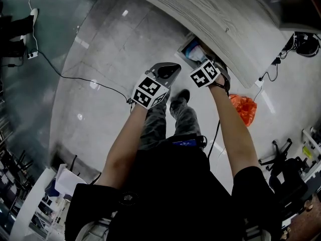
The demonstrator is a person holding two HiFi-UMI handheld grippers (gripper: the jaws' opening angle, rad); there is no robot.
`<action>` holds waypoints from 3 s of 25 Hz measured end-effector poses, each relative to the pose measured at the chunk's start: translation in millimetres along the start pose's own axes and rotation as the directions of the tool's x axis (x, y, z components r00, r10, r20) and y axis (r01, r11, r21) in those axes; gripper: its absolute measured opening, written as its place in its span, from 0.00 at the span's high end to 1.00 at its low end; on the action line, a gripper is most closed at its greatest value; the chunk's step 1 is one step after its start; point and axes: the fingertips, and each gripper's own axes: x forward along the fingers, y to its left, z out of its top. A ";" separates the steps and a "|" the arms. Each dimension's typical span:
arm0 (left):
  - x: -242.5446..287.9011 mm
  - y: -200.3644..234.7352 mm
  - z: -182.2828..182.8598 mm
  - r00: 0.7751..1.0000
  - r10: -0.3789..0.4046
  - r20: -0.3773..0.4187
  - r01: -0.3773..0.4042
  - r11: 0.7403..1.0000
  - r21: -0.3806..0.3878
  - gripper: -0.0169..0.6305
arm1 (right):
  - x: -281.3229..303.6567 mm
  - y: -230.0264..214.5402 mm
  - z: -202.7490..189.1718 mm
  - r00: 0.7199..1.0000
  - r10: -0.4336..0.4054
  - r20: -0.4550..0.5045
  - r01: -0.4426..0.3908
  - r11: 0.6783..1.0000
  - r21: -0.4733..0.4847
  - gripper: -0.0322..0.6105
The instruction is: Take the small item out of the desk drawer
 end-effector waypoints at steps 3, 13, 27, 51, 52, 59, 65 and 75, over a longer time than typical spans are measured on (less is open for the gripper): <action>-2.2 -0.1 1.8 1.000 0.004 0.001 -0.004 1.000 0.002 0.97 | -6.6 -1.0 0.8 1.000 -0.001 0.026 0.001 1.000 0.007 0.70; -12.1 -6.9 13.5 1.000 0.005 0.003 -0.005 1.000 0.025 0.97 | -44.2 5.1 3.8 0.997 0.006 0.078 -0.005 1.000 -0.019 0.70; -34.6 -31.6 38.9 1.000 -0.001 0.025 0.000 0.998 0.055 0.97 | -121.8 14.4 14.0 0.982 0.015 0.187 -0.023 0.999 0.037 0.70; -55.2 -79.7 94.2 0.997 -0.063 0.037 0.055 0.981 0.186 0.97 | -262.9 -6.1 2.7 0.859 -0.105 0.500 -0.060 0.951 0.304 0.70; -55.6 -81.5 96.6 0.997 -0.067 0.037 0.059 0.979 0.194 0.97 | -268.6 -7.7 2.2 0.850 -0.116 0.514 -0.067 0.944 0.322 0.70; -59.8 -92.3 110.6 0.995 -0.092 0.040 0.080 0.968 0.236 0.97 | -299.5 -16.3 -2.8 0.786 -0.180 0.592 -0.103 0.905 0.412 0.70; -61.2 -99.1 127.9 0.992 -0.111 0.054 0.094 0.961 0.260 0.97 | -318.5 -26.9 -4.4 0.729 -0.226 0.646 -0.171 0.854 0.492 0.70; -60.7 -110.6 153.7 0.988 -0.134 0.081 0.104 0.948 0.302 0.97 | -339.2 -36.2 -2.5 0.649 -0.271 0.710 -0.273 0.789 0.551 0.70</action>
